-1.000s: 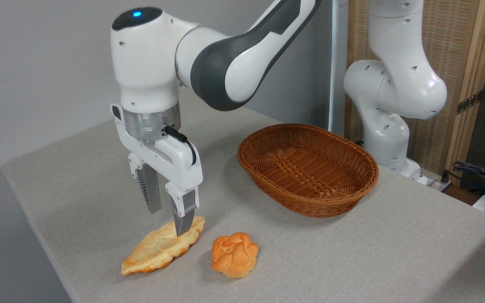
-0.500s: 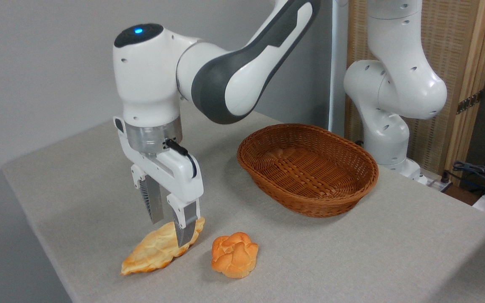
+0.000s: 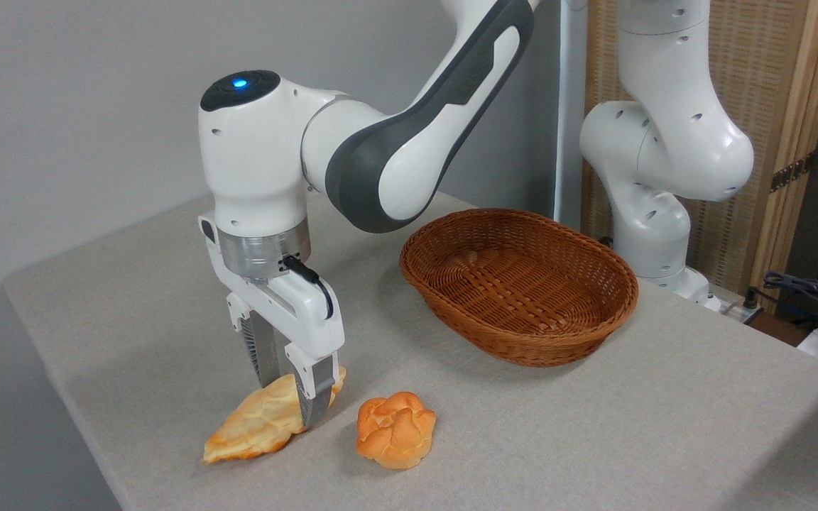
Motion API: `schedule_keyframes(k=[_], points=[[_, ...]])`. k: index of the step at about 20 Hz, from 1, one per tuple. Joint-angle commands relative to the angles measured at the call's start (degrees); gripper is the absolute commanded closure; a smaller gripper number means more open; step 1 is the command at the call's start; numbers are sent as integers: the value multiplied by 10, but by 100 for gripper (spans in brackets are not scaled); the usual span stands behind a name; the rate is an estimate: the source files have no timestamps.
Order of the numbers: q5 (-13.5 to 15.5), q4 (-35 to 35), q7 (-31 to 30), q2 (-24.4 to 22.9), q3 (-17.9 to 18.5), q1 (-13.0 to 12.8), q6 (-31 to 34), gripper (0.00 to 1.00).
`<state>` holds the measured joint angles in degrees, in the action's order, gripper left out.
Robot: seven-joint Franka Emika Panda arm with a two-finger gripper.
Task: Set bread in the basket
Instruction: 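Close the gripper on the middle of the golden loaf, then lift the loaf and carry it over the wicker basket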
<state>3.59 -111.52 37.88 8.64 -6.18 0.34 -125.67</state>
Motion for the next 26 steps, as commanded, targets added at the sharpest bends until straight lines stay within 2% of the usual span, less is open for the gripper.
schedule_keyframes(k=[1,3,5,14,16,18,20,23,26], points=[[-5,-4,4,3,-1,1,-13,30],[-5,-4,4,5,-1,1,-14,51],[-4,-4,4,5,-1,1,-14,56],[-4,-2,4,4,-1,2,-13,55],[-3,4,3,-4,-1,2,-10,55],[15,9,0,-34,0,4,5,54],[47,9,4,-72,0,14,46,54],[51,8,7,-122,4,13,122,54],[50,2,45,-172,6,9,235,51]])
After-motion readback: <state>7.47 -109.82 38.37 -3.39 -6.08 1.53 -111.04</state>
